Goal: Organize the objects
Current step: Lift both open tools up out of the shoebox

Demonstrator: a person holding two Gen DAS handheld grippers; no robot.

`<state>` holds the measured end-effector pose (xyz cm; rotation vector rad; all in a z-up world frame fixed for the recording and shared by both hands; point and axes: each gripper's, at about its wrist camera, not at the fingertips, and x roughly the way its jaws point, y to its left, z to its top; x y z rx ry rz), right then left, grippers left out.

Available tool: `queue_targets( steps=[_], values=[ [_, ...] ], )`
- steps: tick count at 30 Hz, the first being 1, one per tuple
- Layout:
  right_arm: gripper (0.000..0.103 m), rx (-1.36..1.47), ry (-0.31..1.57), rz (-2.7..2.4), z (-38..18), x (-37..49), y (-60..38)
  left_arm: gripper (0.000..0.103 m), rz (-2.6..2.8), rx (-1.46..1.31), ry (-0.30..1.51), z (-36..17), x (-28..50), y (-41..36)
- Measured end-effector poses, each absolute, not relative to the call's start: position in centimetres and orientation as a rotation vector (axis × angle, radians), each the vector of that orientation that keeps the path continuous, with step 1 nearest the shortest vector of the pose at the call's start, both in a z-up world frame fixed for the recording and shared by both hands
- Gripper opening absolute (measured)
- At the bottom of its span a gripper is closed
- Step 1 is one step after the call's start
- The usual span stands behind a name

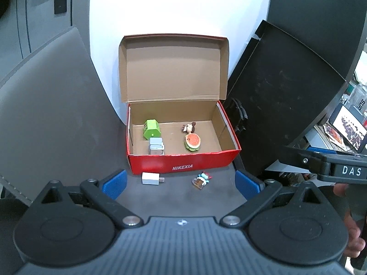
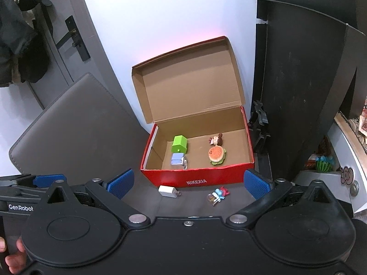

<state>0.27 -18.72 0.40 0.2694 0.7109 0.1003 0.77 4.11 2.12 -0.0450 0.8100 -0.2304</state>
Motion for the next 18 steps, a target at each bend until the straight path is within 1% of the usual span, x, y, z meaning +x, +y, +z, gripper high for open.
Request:
queue_targets(
  steps=[18],
  values=[
    [0.103,0.281,0.733,0.076,-0.30,-0.27,-19.21,0.101,-0.220,-0.056,0.834,1.57,1.01,4.77]
  ],
)
